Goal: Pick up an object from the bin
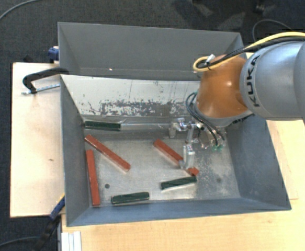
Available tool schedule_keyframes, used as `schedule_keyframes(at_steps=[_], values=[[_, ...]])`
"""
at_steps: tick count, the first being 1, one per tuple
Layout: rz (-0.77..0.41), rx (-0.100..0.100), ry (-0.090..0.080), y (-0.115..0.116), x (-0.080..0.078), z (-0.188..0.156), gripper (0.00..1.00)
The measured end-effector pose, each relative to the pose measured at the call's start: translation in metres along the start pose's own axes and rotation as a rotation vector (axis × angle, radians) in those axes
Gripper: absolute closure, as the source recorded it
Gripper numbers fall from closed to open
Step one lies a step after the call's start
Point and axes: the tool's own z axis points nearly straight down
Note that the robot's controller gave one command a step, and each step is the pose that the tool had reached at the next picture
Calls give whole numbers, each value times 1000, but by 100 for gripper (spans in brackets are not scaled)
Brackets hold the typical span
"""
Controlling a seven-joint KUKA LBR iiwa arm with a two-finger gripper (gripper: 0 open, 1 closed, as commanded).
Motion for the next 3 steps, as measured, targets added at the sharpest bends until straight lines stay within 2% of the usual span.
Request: schedule_keyframes(at_steps=[1, 2, 3], values=[[6, -1, 4, 13, 42, 1, 0], [6, 1, -4, 12, 39, -1, 100], [6, 0, -2, 12, 40, 0, 0]])
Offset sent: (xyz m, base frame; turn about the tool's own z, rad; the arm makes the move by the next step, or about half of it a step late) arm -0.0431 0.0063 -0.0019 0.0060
